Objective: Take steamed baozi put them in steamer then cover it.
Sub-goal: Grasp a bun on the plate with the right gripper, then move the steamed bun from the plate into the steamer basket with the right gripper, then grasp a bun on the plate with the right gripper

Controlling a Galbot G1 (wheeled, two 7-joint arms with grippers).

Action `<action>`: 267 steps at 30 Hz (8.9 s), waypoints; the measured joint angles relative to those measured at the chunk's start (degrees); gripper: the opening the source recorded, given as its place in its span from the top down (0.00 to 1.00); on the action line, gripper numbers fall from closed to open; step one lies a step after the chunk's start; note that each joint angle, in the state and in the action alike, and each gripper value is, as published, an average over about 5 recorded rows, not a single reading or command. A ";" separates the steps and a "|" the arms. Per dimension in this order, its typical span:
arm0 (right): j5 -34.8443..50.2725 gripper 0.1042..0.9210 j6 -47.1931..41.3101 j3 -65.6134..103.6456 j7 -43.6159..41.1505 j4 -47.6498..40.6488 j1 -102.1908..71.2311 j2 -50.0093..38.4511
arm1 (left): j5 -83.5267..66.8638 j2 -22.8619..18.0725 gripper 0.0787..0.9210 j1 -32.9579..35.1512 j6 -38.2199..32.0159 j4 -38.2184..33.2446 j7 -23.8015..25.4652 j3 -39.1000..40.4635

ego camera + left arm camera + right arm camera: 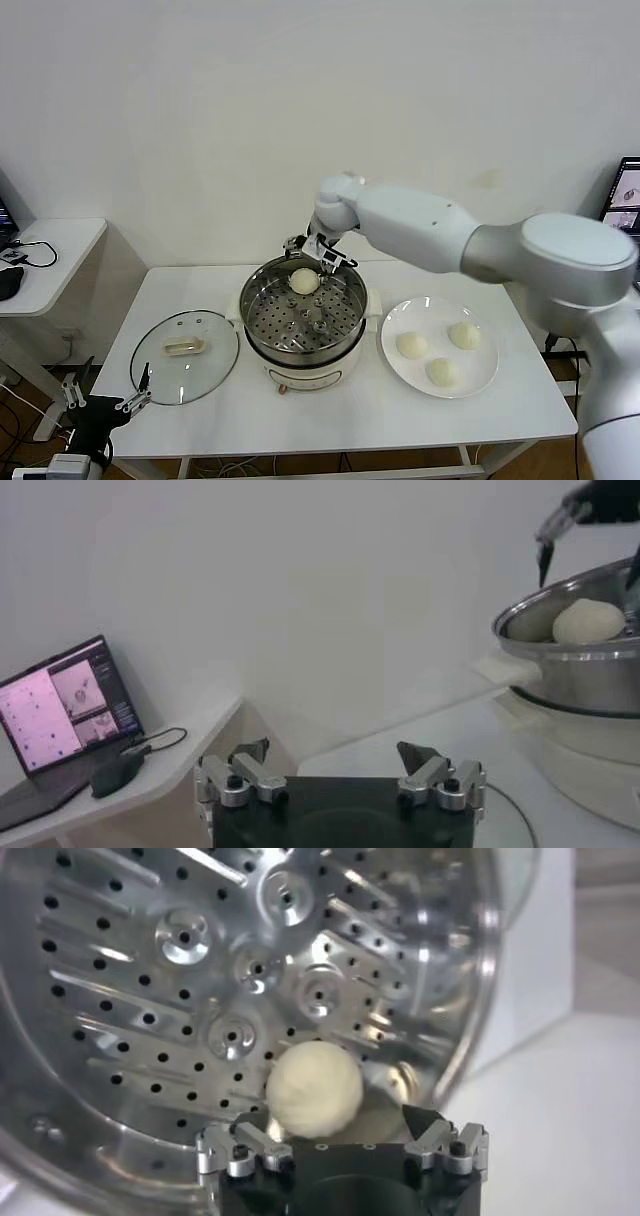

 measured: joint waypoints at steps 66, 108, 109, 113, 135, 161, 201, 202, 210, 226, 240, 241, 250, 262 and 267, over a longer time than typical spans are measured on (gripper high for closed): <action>-6.08 0.12 -21.46 17.92 -3.54 6.66 -31.64 -24.90 | -1.60 2.04 0.12 -0.58 0.69 1.90 0.60 -2.12; 6.88 0.33 -24.92 10.33 -7.84 14.51 -4.91 -28.19 | -1.87 2.68 0.12 -1.71 0.73 -0.02 0.71 -1.22; 7.80 0.32 -25.29 10.03 -7.62 14.64 -3.91 -27.50 | -1.90 2.71 0.12 -1.73 0.74 -0.01 0.71 -1.24; 11.36 0.32 -27.05 9.38 -6.42 14.74 -1.19 -23.64 | -2.01 2.77 0.12 -1.66 0.73 0.13 0.72 -1.54; 16.50 0.32 -36.80 7.10 -1.16 2.09 -5.97 4.89 | -2.65 1.72 0.12 -1.09 0.68 -0.05 0.70 -3.53; 14.37 0.29 -41.08 6.60 0.17 -6.15 -12.87 13.30 | -3.15 1.72 0.12 -1.56 0.42 1.03 0.71 -3.76; 7.28 0.12 -26.09 5.71 -13.98 23.66 -2.34 -30.96 | -2.00 1.74 0.12 -0.62 0.66 -1.09 1.00 -2.05; 6.46 0.12 -25.67 6.36 -14.11 24.10 -3.39 -32.41 | -1.91 1.70 0.12 -0.55 0.66 -1.09 1.00 -2.03; -0.12 0.12 -23.42 14.05 -14.46 25.90 -15.51 -40.52 | -1.05 1.43 0.12 -0.16 0.66 -0.78 1.00 -1.53; -9.00 0.12 -21.28 26.08 -13.44 23.16 -35.75 -41.88 | -0.40 1.02 0.12 0.41 0.65 -0.04 1.00 -1.53; -12.55 0.12 -20.76 29.71 -11.74 17.43 -41.73 -36.22 | -0.39 0.98 0.12 0.03 0.60 1.07 1.11 -1.89; -12.74 0.12 -20.76 29.85 -11.62 17.05 -41.93 -35.82 | -0.38 0.98 0.12 -0.02 0.59 1.11 1.12 -1.89; -13.40 0.15 -21.11 30.40 -11.43 14.43 -42.58 -33.13 | -0.37 1.05 0.12 -0.45 0.59 1.27 1.15 -1.89; -12.83 0.30 -21.51 29.58 -12.49 14.14 -41.41 -33.26 | -0.32 0.93 0.12 -1.02 0.59 1.54 1.14 -1.48; -11.58 0.31 -21.73 28.87 -13.21 14.89 -39.24 -34.24 | -0.49 1.28 0.12 -1.22 0.59 1.57 1.14 -1.60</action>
